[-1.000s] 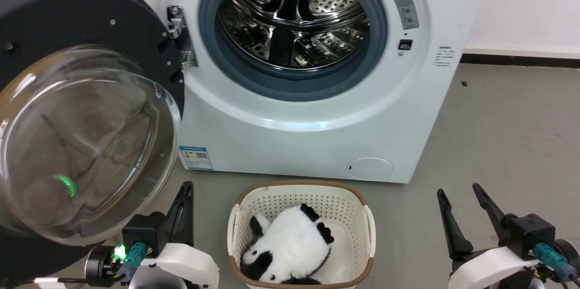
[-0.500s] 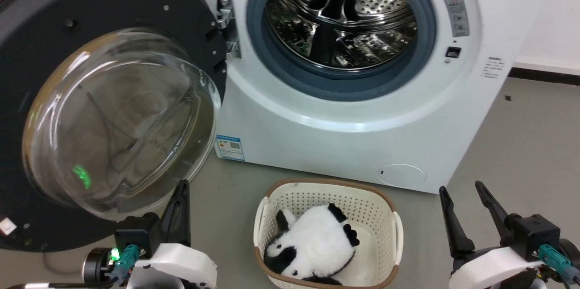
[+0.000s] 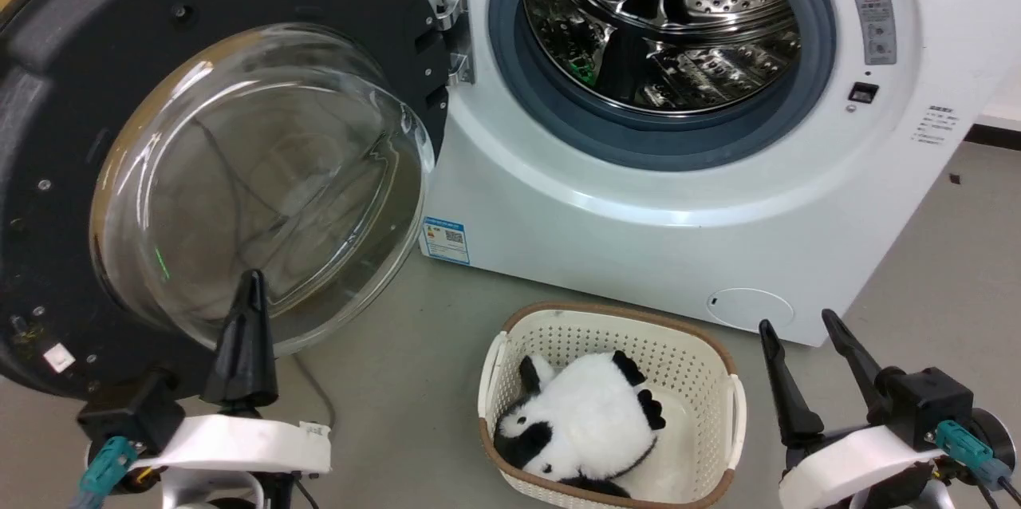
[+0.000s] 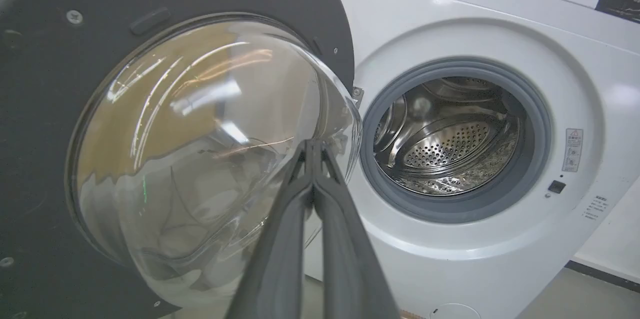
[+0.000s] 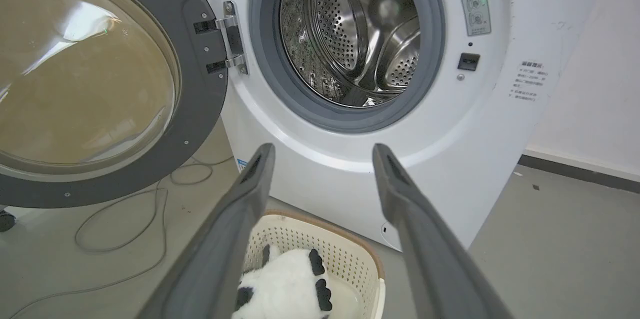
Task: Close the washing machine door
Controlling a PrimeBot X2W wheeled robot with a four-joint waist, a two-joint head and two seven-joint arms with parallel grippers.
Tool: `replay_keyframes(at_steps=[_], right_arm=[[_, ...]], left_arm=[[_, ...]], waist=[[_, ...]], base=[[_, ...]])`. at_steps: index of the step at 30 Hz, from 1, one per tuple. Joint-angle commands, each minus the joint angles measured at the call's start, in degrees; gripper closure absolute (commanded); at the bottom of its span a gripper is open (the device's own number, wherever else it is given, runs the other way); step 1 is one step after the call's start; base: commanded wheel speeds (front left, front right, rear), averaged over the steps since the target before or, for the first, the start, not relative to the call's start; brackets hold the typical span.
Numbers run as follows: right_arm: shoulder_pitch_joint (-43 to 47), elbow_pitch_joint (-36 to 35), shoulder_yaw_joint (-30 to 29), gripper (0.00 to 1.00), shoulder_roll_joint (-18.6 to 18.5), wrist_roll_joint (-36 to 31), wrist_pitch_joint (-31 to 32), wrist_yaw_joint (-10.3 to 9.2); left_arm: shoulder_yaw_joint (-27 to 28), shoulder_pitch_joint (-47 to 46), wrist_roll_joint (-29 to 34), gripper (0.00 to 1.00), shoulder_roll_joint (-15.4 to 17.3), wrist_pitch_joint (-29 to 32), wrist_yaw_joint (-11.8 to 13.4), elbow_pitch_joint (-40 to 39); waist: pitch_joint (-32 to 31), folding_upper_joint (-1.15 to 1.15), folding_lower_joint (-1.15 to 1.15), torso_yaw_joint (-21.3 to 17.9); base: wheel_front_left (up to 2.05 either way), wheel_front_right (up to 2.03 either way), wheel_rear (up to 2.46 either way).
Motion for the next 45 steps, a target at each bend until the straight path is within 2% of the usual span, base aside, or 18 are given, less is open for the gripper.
replay_keyframes(at_steps=[1, 8, 13, 17, 23, 29, 35, 39, 45], right_arm=[[-1.1, 0.2, 0.2, 0.00, 0.1, 0.4, -0.2, 0.22], [-1.7, 0.9, 0.5, 0.00, 0.1, 0.8, -0.3, 0.23], [-2.0, 1.1, 0.7, 0.00, 0.1, 1.2, -0.4, 0.25], [-2.2, 1.3, 0.6, 0.00, 0.1, 1.5, -0.6, 0.26], [-2.3, 1.3, 0.3, 0.00, 0.1, 1.9, -0.9, 0.27], [-2.5, 0.8, -0.4, 0.00, 0.1, 2.0, -0.8, 0.29], [-2.7, -0.4, -1.3, 0.00, 0.1, 1.7, -0.4, 0.31], [-2.6, -1.3, -2.0, 0.00, 0.1, 1.6, -0.1, 0.32], [-1.8, -3.5, -3.6, 0.00, 0.1, 1.4, 0.6, 0.33]], left_arm=[[0.7, 0.0, -1.6, 1.00, 0.1, -0.8, -0.7, -1.3], [2.9, -2.0, -8.9, 1.00, 0.7, -1.6, -2.0, -7.3], [5.7, -4.4, -13.5, 1.00, 2.2, -0.5, -1.7, -11.1], [9.8, -8.4, -20.3, 1.00, 4.3, 1.3, -0.6, -14.3], [17.7, -15.7, -28.6, 1.00, 10.5, 4.2, 2.6, -13.4], [24.6, -23.6, -34.8, 1.00, 17.5, 5.7, 5.6, -6.6], [29.3, -31.4, -39.9, 1.00, 24.2, 6.4, 7.9, 4.9], [30.3, -35.5, -41.3, 1.00, 28.5, 6.4, 9.0, 14.5], [28.4, -42.6, -44.0, 1.00, 32.4, 7.5, 9.5, 27.5]], waist=[[0.2, 0.00, 0.00, 0.7], [0.7, 0.00, 0.00, 2.6], [1.0, 0.00, 0.00, 3.7], [1.3, 0.00, 0.00, 4.8], [2.0, 0.00, 0.00, 6.3], [3.0, 0.00, 0.00, 7.8], [4.3, 0.00, 0.00, 9.2], [5.3, 0.00, 0.00, 10.1], [6.8, 0.00, 0.00, 11.3]], base=[[0.00, 0.00, 0.00], [0.00, 0.00, 0.00], [0.00, 0.00, 0.00], [0.00, 0.00, 0.00], [0.00, 0.00, 0.00], [0.00, 0.00, 0.00], [0.00, 0.00, 0.00], [0.00, 0.00, 0.00], [0.00, 0.00, 0.00]])
